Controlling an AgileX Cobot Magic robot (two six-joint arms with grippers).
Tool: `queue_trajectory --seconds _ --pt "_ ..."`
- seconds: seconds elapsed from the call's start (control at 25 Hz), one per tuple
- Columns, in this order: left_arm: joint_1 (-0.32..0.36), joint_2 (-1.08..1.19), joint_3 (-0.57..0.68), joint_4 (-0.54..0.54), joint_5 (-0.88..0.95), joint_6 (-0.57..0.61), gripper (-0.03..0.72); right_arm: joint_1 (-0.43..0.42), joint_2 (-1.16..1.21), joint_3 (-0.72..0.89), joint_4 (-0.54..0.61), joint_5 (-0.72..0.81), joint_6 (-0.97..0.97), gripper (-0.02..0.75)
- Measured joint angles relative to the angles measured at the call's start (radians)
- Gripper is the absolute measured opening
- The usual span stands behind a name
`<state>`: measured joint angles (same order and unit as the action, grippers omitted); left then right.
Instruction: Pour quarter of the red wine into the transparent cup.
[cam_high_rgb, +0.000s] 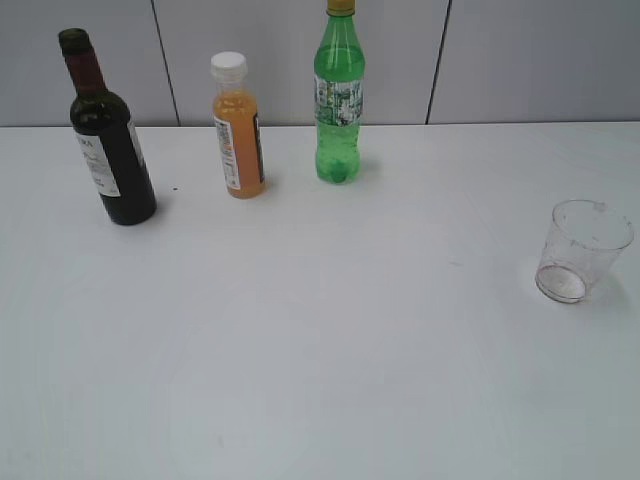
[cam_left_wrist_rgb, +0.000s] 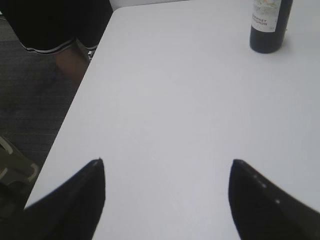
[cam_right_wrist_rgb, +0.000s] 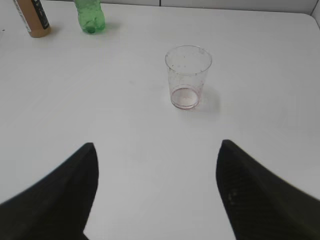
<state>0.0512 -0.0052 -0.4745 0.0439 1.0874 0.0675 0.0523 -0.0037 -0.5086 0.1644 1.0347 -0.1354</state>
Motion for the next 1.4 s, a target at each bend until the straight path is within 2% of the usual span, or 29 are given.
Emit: queue_trajectory --seconds 0.24,0.56,1.04,1.4 --pt "0.000 0.000 0.000 0.000 0.000 0.000 0.582 0.000 0.011 -0.022 0.005 -0.138 0.000 0.661" --pt "0.000 0.000 0.000 0.000 0.000 0.000 0.582 0.000 0.164 -0.022 0.006 -0.366 -0.041 0.661" --pt "0.000 0.000 0.000 0.000 0.000 0.000 0.582 0.000 0.548 -0.019 0.007 -0.802 -0.053 0.645" --pt "0.000 0.000 0.000 0.000 0.000 0.000 0.582 0.012 0.800 0.118 0.021 -1.146 -0.053 0.628"
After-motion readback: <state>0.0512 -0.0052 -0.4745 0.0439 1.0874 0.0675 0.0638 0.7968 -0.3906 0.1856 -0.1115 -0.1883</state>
